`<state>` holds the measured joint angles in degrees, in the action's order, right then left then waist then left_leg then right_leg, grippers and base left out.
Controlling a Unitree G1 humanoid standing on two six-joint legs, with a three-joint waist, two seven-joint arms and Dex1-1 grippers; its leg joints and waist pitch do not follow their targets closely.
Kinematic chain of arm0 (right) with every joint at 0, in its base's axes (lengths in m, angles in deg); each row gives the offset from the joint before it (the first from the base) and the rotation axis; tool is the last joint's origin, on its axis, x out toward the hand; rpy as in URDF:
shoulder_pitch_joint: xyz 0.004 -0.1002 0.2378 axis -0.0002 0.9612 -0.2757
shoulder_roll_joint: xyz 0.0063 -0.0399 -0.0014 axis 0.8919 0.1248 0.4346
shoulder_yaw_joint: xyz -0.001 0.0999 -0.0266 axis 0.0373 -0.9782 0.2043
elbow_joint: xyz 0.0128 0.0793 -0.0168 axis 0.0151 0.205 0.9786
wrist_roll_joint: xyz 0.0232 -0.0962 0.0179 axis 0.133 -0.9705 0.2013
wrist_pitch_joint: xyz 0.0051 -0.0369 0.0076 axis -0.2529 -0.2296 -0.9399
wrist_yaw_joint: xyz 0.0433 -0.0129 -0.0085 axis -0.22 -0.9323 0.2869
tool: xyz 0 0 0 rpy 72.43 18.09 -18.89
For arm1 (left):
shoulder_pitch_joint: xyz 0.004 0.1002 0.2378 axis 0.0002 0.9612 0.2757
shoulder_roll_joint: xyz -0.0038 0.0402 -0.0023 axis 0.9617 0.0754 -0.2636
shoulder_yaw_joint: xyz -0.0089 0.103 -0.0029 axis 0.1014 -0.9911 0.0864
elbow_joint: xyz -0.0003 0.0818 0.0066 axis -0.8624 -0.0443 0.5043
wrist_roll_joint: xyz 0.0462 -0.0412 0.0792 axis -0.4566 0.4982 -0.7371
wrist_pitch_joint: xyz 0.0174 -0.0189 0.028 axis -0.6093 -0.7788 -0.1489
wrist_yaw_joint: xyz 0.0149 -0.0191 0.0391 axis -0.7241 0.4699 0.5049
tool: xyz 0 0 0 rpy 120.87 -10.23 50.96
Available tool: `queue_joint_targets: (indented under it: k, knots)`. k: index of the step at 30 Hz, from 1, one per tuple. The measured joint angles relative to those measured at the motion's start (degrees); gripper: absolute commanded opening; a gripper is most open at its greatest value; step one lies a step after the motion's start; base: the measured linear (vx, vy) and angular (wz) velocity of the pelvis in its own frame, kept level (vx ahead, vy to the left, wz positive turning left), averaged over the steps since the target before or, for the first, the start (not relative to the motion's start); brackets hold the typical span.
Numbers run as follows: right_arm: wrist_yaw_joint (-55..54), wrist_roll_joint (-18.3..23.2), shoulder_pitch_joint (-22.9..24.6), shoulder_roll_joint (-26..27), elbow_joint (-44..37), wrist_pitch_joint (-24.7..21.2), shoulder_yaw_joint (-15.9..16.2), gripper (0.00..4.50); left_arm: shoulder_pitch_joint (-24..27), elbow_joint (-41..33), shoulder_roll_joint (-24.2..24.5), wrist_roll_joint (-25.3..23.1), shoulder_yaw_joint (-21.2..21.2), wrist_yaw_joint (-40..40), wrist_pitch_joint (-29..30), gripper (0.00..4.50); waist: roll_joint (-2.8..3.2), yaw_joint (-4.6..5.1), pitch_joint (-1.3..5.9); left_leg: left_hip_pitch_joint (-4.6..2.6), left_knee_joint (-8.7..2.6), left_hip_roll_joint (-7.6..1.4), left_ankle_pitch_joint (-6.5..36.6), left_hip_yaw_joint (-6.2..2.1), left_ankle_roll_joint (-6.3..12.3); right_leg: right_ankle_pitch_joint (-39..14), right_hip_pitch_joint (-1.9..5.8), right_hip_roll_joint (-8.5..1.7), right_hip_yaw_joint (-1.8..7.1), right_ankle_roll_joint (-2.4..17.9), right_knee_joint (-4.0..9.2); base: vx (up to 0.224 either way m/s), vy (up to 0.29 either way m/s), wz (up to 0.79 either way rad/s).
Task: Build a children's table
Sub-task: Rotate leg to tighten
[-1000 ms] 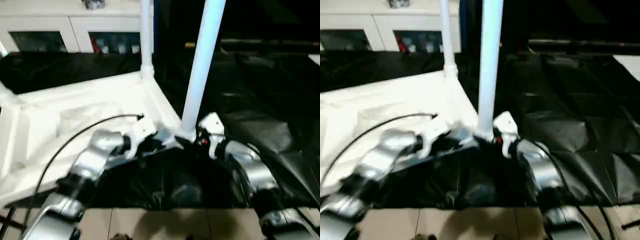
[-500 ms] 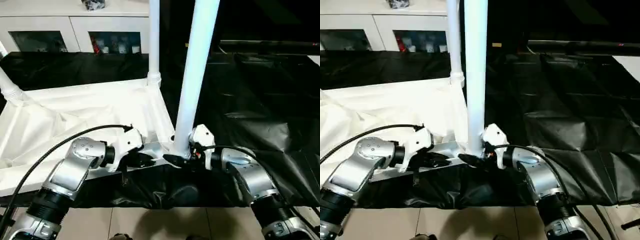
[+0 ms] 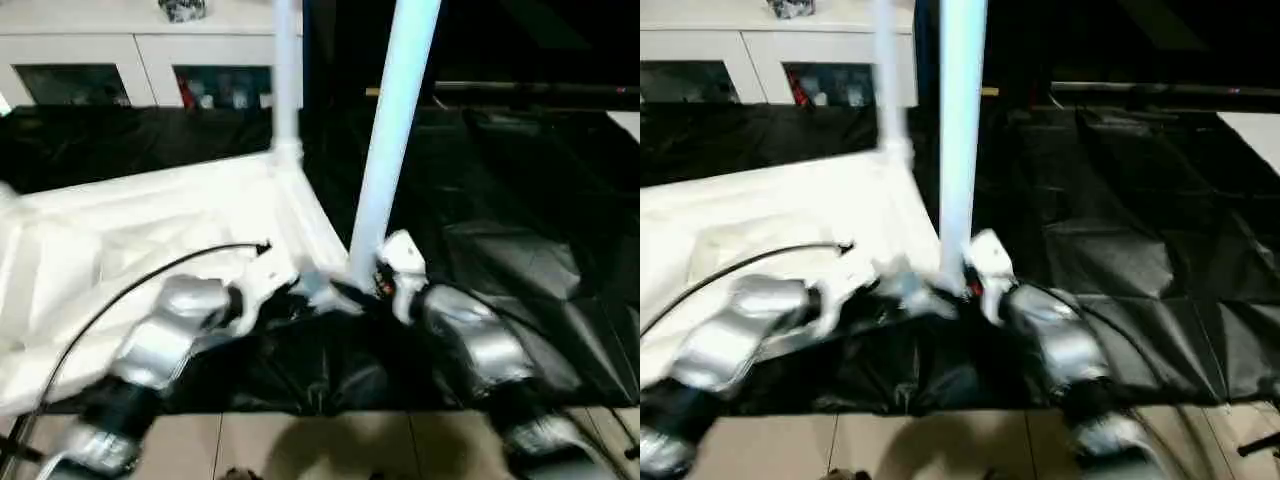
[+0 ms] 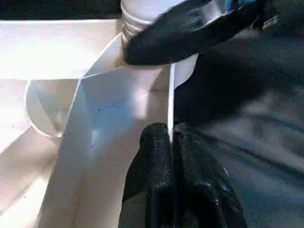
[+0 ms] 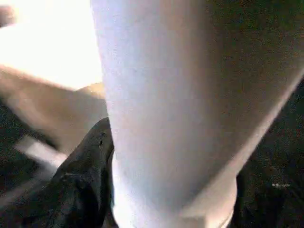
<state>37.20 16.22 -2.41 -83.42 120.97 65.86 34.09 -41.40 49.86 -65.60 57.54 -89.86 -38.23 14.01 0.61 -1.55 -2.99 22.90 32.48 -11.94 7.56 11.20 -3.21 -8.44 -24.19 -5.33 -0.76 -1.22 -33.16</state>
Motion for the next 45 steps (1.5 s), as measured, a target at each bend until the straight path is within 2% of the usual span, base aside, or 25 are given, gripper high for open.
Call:
queue_joint_targets:
  k: [1, 4, 5, 6, 8, 14, 20, 27, 34, 36, 45]
  knots:
    - [-4.98, 0.07, -1.22, 2.11, 2.26, 0.02, -1.5, 2.72, -0.64, 0.93, -1.99, -0.49, 0.27, -2.8, 0.9, 0.0, -0.05, -0.11, 0.03, 0.01, 0.04, 0.0, 0.0, 0.02, 0.0, 0.0, 0.03, 0.0, 0.01, 0.0, 0.0, 0.0, 0.0, 0.0]
    - [-12.85, -0.2, -3.46, 4.86, 5.51, 0.09, -3.32, 2.72, -1.63, 2.45, -4.85, -0.79, 0.43, -6.93, 1.8, 0.0, -0.13, -0.24, 0.05, 0.02, 0.12, 0.01, 0.0, 0.01, 0.0, 0.0, 0.09, -0.02, 0.02, 0.0, 0.02, 0.0, 0.0, 0.0]
    - [-13.84, -0.36, -3.99, 5.64, 6.66, 0.83, -3.37, 3.07, -1.76, 2.75, -5.56, -0.8, 0.42, -7.55, 1.82, 0.0, -0.15, -0.26, 0.06, 0.02, 0.12, 0.01, 0.0, -0.01, 0.0, 0.0, 0.11, -0.03, 0.01, 0.0, 0.03, 0.0, 0.0, 0.0]
    - [-14.67, -0.61, -4.34, 6.1, 7.52, 1.53, -3.59, 3.07, -1.85, 2.88, -5.84, -0.83, 0.42, -7.92, 1.82, 0.0, -0.16, -0.26, 0.07, 0.02, 0.12, 0.01, 0.0, -0.01, 0.0, 0.0, 0.11, -0.03, 0.0, -0.01, 0.03, 0.0, 0.0, 0.0]
    - [-14.46, -0.69, -4.68, 6.42, 8.74, 3.02, -3.76, 3.44, -1.86, 3.16, -5.71, -0.8, 0.4, -7.93, 1.16, 0.0, -0.18, -0.29, 0.08, 0.02, 0.12, 0.02, 0.0, -0.02, 0.0, 0.0, 0.12, -0.03, -0.03, -0.01, 0.03, 0.0, 0.0, 0.0]
    - [-11.99, -0.99, -4.96, 6.24, 9.94, 5.13, -3.17, 3.89, -1.86, 3.47, -4.08, -0.7, 0.17, -6.19, -0.52, 0.0, -0.22, -0.07, 0.06, 0.03, 0.11, 0.0, 0.0, -0.04, 0.0, 0.02, 0.08, 0.01, -0.08, -0.04, 0.02, 0.0, 0.0, 0.0]
    - [-1.08, -1.05, -4.62, 0.48, 8.76, 6.34, -0.25, 3.89, -1.86, 3.59, -0.73, 0.72, -0.78, -0.55, -3.26, 0.0, -0.21, -0.37, 0.05, 0.07, 0.1, 0.0, 0.0, -0.02, 0.0, 0.07, 0.1, 0.02, -0.1, 0.03, 0.0, 0.0, 0.0, 0.0]
    - [14.4, 0.55, -1.0, -6.41, 2.01, 6.79, 2.45, 3.89, -1.26, 3.59, 2.93, 2.92, -1.45, 7.49, -6.48, 0.0, -0.19, -1.43, 0.04, 0.15, 0.13, -0.01, 0.0, 0.05, 0.0, 0.18, 0.18, -0.03, -0.09, 0.22, 0.02, 0.0, 0.0, 0.0]
    - [26.32, 2.42, 1.8, -11.23, -4.68, 3.34, 4.86, 3.89, -1.26, 4.29, 5.49, 4.04, -2.04, 13.26, -8.67, 0.0, -0.18, -1.85, 0.04, 0.14, 0.13, -0.02, 0.0, 0.05, 0.0, 0.19, 0.21, -0.02, -0.09, 0.24, -0.01, 0.0, 0.0, 0.0]
    - [27.39, 2.55, 1.88, -11.51, -5.08, 2.98, 5.08, 3.6, -1.26, 4.3, 5.93, 4.12, -2.21, 14.0, -8.96, 0.0, -0.18, -1.84, 0.04, 0.13, 0.14, -0.02, 0.0, 0.02, 0.0, 0.19, 0.21, -0.03, -0.09, 0.23, -0.01, 0.0, 0.0, 0.0]
    - [29.52, 2.82, 2.63, -12.2, -7.89, 0.07, 5.71, 3.04, -1.26, 4.52, 7.29, 4.75, -2.89, 16.99, -9.96, 0.0, -0.18, -1.91, 0.04, 0.13, 0.15, -0.02, 0.0, -0.02, 0.0, 0.07, 0.24, -0.03, -0.07, 0.04, -0.03, 0.0, 0.0, 0.0]
